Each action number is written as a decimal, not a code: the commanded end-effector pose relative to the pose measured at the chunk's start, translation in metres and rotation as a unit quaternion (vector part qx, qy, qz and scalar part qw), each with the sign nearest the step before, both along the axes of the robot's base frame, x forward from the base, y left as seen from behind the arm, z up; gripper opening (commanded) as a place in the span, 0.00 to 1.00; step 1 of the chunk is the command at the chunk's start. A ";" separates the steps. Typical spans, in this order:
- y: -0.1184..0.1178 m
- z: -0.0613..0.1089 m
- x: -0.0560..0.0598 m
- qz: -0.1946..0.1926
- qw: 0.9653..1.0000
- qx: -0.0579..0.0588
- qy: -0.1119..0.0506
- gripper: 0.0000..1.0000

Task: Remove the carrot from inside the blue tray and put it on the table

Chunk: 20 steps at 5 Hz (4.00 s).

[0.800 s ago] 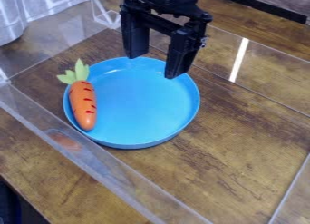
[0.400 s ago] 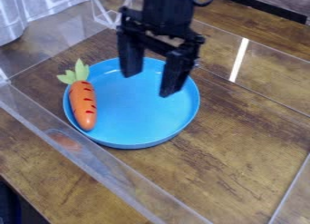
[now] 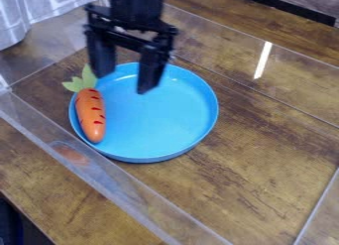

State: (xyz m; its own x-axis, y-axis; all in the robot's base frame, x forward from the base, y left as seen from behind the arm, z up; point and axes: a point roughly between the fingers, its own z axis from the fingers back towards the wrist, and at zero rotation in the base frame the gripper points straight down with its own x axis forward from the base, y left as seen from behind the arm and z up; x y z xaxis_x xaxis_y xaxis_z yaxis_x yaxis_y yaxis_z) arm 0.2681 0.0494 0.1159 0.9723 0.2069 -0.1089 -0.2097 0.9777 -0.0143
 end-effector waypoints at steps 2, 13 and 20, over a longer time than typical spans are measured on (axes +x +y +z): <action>0.031 0.009 -0.013 0.050 0.998 -0.003 -0.037 1.00; 0.050 -0.020 -0.006 0.043 0.997 -0.062 -0.020 1.00; 0.056 -0.036 -0.002 0.042 0.997 -0.069 -0.019 1.00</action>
State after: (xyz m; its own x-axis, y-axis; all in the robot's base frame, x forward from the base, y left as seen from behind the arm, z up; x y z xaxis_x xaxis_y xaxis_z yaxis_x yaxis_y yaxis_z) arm 0.2616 0.1012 0.0707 0.9531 0.2652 -0.1461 -0.2876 0.9439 -0.1626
